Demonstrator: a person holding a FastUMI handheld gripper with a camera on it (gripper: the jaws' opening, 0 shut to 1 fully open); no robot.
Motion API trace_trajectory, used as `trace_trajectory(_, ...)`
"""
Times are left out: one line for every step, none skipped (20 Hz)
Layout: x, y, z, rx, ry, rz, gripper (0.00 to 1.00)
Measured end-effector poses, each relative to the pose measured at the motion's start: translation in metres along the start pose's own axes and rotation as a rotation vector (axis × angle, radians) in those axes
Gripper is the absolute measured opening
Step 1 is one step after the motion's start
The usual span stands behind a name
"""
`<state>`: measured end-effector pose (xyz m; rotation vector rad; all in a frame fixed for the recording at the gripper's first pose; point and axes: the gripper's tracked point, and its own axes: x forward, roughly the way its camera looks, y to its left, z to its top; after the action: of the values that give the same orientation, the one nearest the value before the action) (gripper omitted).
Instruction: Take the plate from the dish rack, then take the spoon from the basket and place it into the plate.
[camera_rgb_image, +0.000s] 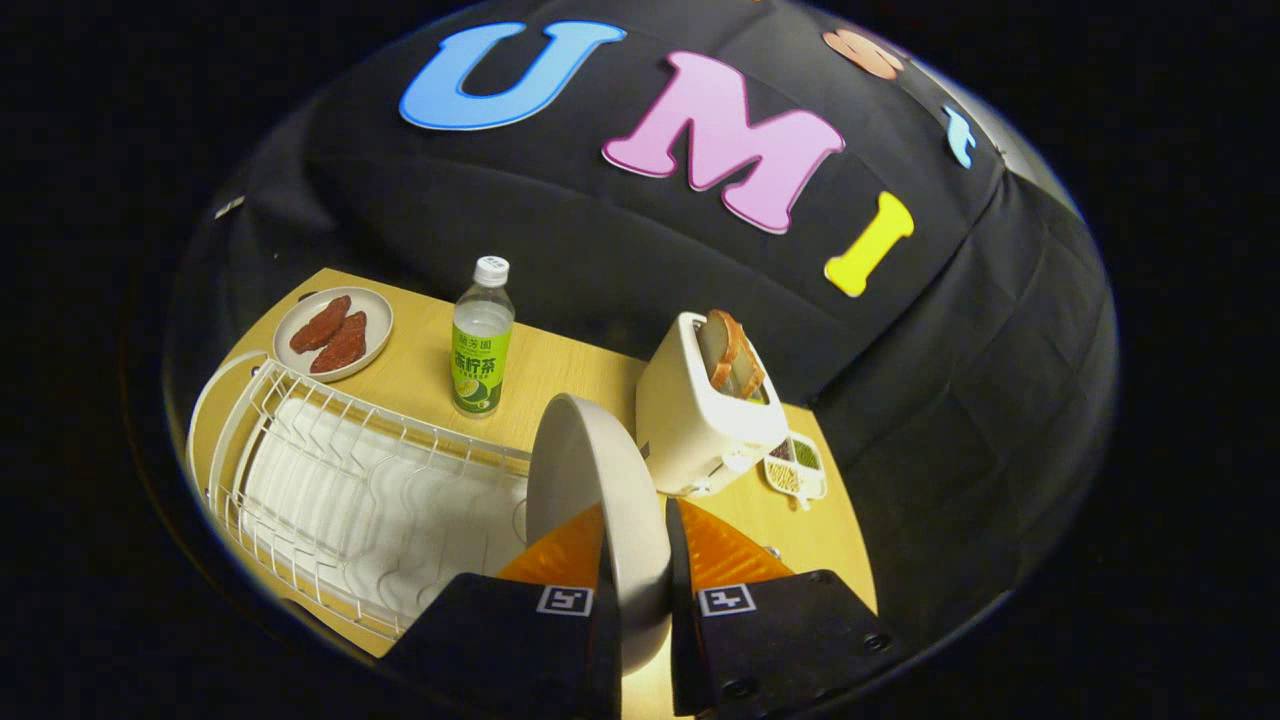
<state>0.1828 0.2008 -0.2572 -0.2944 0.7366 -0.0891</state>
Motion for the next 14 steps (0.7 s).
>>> trace_trajectory(-0.001,0.002,0.008,-0.026,-0.024,-0.004,0.23)
trace_trajectory(-0.006,0.004,0.016,-0.024,-0.038,0.007,0.23)
trace_trajectory(-0.011,0.003,0.020,0.003,-0.050,0.023,0.23)
trace_trajectory(-0.016,0.001,0.023,0.043,-0.053,0.047,0.23)
trace_trajectory(-0.023,-0.003,0.023,0.088,-0.048,0.080,0.23)
trace_trajectory(-0.030,-0.007,0.021,0.130,-0.040,0.121,0.23)
trace_trajectory(-0.038,-0.013,0.017,0.166,-0.029,0.166,0.23)
trace_trajectory(-0.047,-0.019,0.011,0.203,-0.018,0.207,0.23)
trace_trajectory(-0.056,-0.027,0.004,0.234,-0.008,0.246,0.23)
trace_trajectory(-0.066,-0.034,-0.004,0.257,-0.006,0.288,0.23)
trace_trajectory(-0.075,-0.042,-0.014,0.276,-0.002,0.326,0.23)
trace_trajectory(-0.085,-0.050,-0.026,0.291,0.002,0.360,0.23)
trace_trajectory(-0.093,-0.057,-0.040,0.307,0.007,0.392,0.23)
trace_trajectory(-0.102,-0.065,-0.055,0.328,0.019,0.416,0.23)
